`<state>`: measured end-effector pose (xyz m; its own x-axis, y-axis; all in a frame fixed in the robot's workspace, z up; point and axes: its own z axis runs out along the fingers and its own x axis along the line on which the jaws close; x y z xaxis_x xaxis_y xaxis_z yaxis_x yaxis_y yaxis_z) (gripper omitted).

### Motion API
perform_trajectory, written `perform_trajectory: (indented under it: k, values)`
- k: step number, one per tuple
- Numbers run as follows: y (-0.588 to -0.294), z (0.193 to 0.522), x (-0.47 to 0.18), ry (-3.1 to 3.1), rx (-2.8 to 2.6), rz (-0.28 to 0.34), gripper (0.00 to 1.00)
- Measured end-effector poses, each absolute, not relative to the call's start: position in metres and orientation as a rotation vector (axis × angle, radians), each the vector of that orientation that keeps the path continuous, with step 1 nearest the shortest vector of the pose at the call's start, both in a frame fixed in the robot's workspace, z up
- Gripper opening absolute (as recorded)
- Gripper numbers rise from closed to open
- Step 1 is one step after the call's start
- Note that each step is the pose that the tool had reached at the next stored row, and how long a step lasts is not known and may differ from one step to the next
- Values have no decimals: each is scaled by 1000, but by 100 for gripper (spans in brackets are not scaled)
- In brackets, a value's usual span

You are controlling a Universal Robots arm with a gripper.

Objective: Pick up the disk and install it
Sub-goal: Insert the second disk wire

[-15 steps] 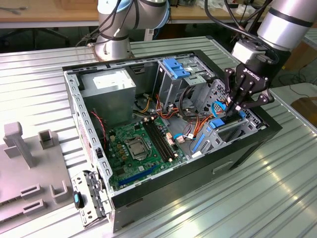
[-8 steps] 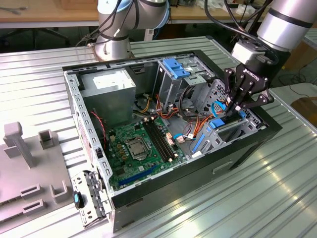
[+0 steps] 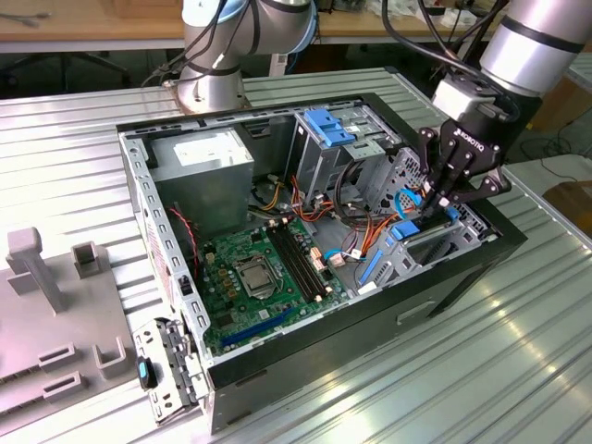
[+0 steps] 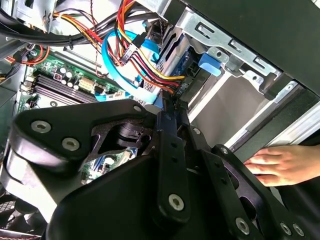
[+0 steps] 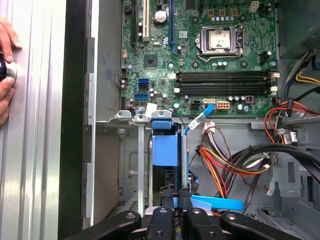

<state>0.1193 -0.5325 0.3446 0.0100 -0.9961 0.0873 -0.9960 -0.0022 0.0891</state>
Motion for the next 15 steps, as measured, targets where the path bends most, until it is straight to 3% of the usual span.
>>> perform_trajectory:
  k: [15]
  values:
    - [-535,336,119,-2142,2158,-38,16]
